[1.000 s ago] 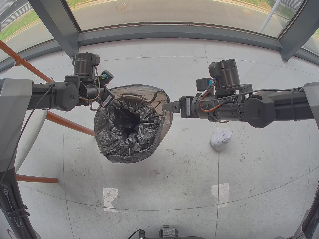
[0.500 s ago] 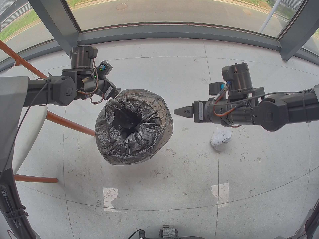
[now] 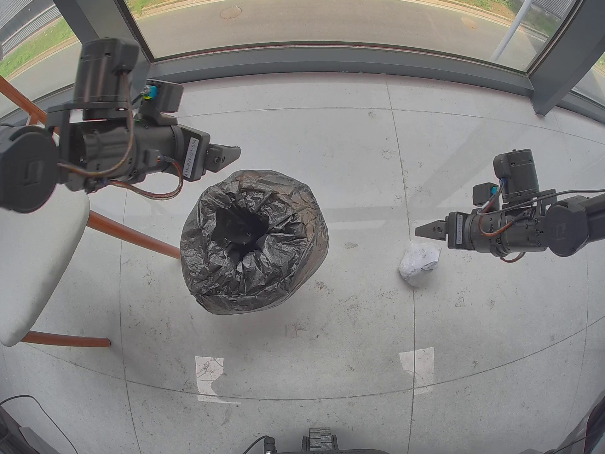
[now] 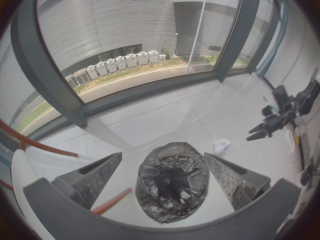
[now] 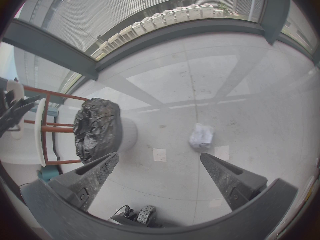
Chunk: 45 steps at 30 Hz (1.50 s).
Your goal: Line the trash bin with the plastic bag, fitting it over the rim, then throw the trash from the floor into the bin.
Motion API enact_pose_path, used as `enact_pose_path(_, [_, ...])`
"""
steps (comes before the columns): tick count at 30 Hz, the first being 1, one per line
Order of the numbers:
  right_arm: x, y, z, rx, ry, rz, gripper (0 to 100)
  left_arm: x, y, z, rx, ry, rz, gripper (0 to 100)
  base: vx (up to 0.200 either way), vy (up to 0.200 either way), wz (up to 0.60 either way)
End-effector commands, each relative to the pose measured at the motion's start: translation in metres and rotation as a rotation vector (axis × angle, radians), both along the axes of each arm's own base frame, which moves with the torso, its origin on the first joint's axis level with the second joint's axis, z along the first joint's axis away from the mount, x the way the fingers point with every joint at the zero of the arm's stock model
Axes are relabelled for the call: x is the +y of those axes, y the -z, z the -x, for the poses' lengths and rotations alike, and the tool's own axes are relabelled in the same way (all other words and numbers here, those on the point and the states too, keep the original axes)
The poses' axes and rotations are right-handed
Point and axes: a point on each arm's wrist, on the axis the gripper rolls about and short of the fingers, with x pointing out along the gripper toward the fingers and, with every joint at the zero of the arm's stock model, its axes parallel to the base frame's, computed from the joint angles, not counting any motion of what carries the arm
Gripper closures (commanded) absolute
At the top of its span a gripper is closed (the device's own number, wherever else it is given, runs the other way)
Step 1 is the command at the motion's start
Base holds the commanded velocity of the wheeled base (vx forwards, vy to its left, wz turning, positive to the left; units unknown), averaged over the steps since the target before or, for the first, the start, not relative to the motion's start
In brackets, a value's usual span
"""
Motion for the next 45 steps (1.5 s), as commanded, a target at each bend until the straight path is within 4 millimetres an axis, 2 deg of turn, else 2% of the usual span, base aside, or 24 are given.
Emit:
enact_pose_path(1, [-0.024,0.04,-0.027,0.056,0.078,0.01,0,0.018,-0.02,0.055,-0.056,0.02,0.051,0,0.0,0.0,0.0])
enact_pose_path(4, [-0.026,0.069,-0.048,0.031,0.093,0.005,0,0.024,-0.017,0.065,-0.048,0.003,0.07,0,0.0,0.0,0.0])
enact_pose_path(5, [-0.026,0.069,-0.048,0.031,0.093,0.005,0,0.024,-0.017,0.065,-0.048,0.003,0.07,0,0.0,0.0,0.0])
enact_pose_path(6, [-0.028,0.081,-0.059,-0.007,0.104,-0.003,0,0.027,-0.018,0.07,-0.05,-0.023,0.089,0,0.0,0.0,0.0])
enact_pose_path(9, [-0.027,0.094,-0.076,-0.036,0.107,-0.009,0,0.03,-0.019,0.075,-0.054,-0.053,0.106,0,0.0,0.0,0.0])
enact_pose_path(10, [-0.025,0.104,-0.085,-0.025,0.112,-0.011,0,0.031,-0.019,0.077,-0.057,-0.058,0.112,0,0.0,0.0,0.0])
enact_pose_path(13, [-0.024,0.11,-0.097,-0.036,0.12,-0.011,0,0.033,-0.019,0.079,-0.057,-0.064,0.112,0,0.0,0.0,0.0])
enact_pose_path(14, [-0.024,0.117,-0.108,-0.042,0.127,-0.011,0,0.034,-0.02,0.082,-0.061,-0.073,0.119,0,0.0,0.0,0.0])
enact_pose_path(16, [-0.023,0.124,-0.115,-0.041,0.127,-0.011,0,0.035,-0.02,0.082,-0.059,-0.087,0.126,0,0.0,0.0,0.0])
enact_pose_path(20, [-0.023,0.135,-0.125,-0.01,0.132,-0.003,0,0.035,-0.02,0.082,-0.062,-0.098,0.127,0,0.0,0.0,0.0])
enact_pose_path(31, [-0.047,0.164,-0.142,0.051,0.185,0.019,0,0.035,-0.017,0.08,-0.064,-0.1,0.128,0,0.0,0.0,0.0])
enact_pose_path(43, [-0.04,0.195,-0.166,0.036,0.185,0.024,0,0.034,-0.019,0.078,-0.093,-0.1,0.144,0,0.0,0.0,0.0])
enact_pose_path(44, [-0.039,0.196,-0.167,0.033,0.184,0.024,100,0.034,-0.018,0.078,-0.091,-0.101,0.143,0,0.0,0.0,0.0])
enact_pose_path(45, [-0.039,0.196,-0.168,0.028,0.184,0.023,100,0.034,-0.018,0.078,-0.091,-0.105,0.144,0,0.0,0.0,0.0])
